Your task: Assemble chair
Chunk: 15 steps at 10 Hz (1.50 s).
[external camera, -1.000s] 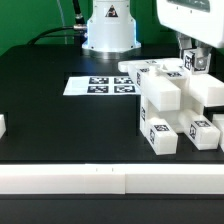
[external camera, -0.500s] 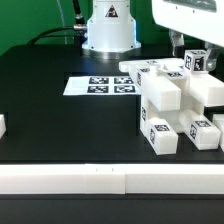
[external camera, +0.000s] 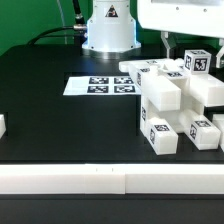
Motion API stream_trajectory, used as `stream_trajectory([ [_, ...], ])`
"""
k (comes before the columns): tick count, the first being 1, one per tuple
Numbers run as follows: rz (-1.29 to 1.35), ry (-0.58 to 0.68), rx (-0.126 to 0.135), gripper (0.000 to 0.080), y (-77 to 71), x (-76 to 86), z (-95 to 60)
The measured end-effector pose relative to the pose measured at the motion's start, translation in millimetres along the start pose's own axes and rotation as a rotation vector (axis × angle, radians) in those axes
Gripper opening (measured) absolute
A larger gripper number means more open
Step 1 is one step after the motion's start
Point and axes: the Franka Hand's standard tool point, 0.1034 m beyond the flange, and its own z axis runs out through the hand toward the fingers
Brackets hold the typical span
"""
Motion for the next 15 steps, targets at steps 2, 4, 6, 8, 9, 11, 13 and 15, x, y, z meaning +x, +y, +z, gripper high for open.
stream_trajectory([
  [2,-0.156,0.005,-0.013,0.0648,0.8,0.3,-0.1],
  [4,-0.389,0.021,-0.041,0.0649,0.7,1.0,-1.1],
  [6,-0.478,0.027,-0.054,0.0648,-0.8,-1.4,-0.9],
  [8,-0.575,0.026,-0.058,0.0648,-0.9,-1.5,-0.9],
  [9,-0.571,0.026,-0.058,0.0524,-0.8,-1.4,-0.9],
  [11,-0.571,0.026,-0.057,0.0389,-0.9,-1.3,-1.0],
  [13,-0.547,0.027,-0.056,0.0288,-0.9,-1.3,-0.9],
  [15,-0.512,0.026,-0.054,0.0288,-1.2,-1.6,-0.9],
])
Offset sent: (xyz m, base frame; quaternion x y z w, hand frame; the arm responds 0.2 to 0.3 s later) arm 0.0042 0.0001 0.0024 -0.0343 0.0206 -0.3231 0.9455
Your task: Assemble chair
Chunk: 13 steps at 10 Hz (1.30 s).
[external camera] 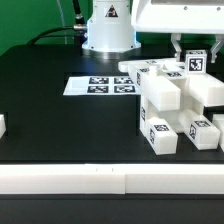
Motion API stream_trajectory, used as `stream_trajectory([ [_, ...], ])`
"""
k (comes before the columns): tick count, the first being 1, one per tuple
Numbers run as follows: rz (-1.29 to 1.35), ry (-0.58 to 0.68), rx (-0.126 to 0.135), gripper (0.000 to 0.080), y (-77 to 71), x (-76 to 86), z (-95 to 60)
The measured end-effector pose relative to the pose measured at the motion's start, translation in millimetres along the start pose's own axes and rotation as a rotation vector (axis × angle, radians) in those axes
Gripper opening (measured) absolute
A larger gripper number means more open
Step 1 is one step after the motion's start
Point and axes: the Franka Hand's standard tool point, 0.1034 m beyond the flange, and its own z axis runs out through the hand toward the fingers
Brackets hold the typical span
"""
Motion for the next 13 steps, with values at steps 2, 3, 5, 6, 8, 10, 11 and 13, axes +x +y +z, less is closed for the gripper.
stream_trajectory([
  [2,0.152,-0.001,0.001,0.0288,-0.2,-0.1,0.1],
  [3,0.200,-0.001,0.002,0.0288,-0.3,-0.2,0.1],
  [5,0.343,-0.004,0.008,0.0288,-1.2,-0.6,0.1],
  [6,0.400,-0.005,0.009,0.0288,-1.5,-0.7,0.1],
  [8,0.561,-0.009,0.012,0.0288,-2.4,-1.1,0.3],
  [10,0.730,-0.019,0.022,0.0289,-4.7,-2.1,0.5],
  [11,0.821,-0.024,0.026,0.0289,-6.0,-2.8,0.6],
  [13,0.918,-0.032,0.031,0.0289,-7.5,-3.4,0.7],
])
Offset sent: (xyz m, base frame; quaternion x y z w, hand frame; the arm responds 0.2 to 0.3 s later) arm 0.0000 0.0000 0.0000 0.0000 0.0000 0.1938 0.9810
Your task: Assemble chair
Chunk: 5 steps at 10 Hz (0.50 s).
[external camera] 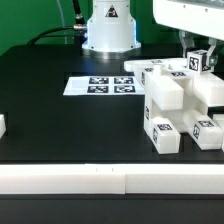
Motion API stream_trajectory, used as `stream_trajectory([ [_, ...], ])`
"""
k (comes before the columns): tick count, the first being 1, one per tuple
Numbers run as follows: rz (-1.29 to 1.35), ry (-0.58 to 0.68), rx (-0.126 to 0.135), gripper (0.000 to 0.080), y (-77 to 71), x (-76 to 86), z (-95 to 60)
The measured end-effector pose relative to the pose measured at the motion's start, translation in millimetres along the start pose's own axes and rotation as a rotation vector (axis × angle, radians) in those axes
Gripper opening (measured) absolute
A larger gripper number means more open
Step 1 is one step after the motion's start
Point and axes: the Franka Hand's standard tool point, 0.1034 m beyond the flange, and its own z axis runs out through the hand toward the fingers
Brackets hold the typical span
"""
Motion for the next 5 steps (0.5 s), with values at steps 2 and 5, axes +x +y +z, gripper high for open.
stream_trajectory([
  [2,0.141,-0.010,0.003,0.0289,-0.6,-2.5,0.2],
  [5,0.307,-0.020,0.004,0.0289,-1.3,-5.7,0.5],
])
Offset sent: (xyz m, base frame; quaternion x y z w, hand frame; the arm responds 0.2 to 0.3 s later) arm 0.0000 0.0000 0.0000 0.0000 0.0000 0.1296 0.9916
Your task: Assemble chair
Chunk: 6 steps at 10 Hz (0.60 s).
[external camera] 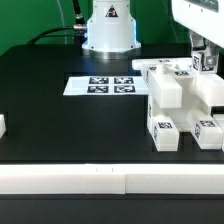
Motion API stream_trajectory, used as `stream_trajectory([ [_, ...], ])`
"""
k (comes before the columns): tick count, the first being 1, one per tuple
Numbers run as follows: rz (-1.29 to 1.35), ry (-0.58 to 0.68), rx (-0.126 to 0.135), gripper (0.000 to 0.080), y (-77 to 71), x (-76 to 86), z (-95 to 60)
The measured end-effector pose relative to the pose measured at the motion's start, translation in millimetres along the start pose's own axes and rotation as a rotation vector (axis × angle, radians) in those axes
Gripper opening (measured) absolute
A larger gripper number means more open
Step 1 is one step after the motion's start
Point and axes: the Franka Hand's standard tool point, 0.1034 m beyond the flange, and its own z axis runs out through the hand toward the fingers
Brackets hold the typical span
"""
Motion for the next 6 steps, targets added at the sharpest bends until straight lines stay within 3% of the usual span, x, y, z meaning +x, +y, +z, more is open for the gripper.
stream_trajectory([
  [2,-0.007,0.000,0.000,0.0289,0.1,-0.4,0.1],
  [3,-0.042,0.000,0.000,0.0486,0.1,-0.4,0.1],
  [4,-0.085,-0.003,-0.007,0.0596,-0.5,-1.6,-1.4],
  [6,-0.216,-0.005,-0.010,0.0640,-1.2,-2.3,-2.7],
])
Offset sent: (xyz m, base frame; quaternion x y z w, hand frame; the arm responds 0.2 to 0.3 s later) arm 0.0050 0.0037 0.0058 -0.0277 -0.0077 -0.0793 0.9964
